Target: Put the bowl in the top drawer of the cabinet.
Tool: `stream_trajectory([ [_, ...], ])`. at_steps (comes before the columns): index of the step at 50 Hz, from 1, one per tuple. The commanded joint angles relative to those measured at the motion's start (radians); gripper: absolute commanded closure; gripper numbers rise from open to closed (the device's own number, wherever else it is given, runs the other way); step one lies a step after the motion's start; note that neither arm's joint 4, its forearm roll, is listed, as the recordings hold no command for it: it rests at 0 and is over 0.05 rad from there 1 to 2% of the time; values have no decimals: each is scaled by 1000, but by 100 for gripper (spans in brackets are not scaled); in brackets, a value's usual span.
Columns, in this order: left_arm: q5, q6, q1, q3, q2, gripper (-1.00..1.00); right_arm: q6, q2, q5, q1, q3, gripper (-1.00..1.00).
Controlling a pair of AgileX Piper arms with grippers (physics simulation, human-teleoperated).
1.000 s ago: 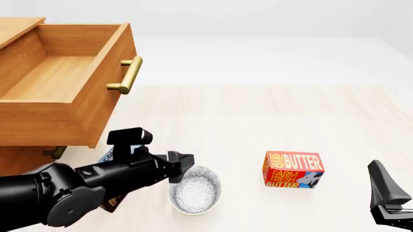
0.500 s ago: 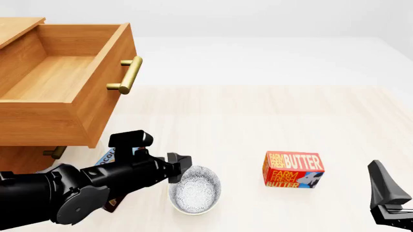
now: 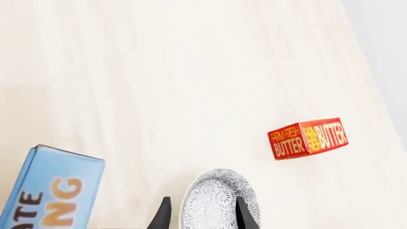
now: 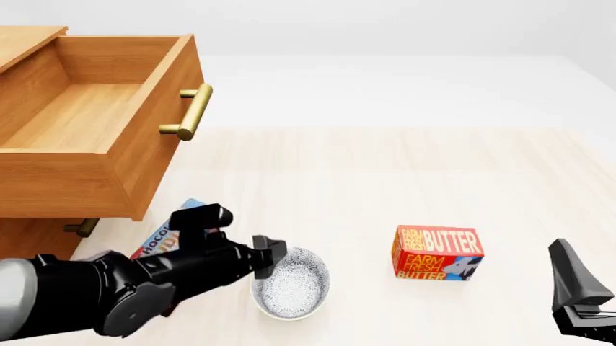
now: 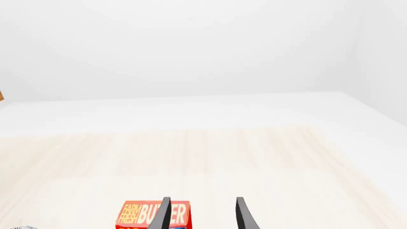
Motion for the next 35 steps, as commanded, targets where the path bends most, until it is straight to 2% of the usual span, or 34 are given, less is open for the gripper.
stream_trajectory([
  [1, -35, -25, 1, 9, 43, -100, 0, 0, 0, 0, 0, -100],
  [35, -133, -106, -44, 20, 175, -100, 0, 1, 0, 0, 0, -100],
])
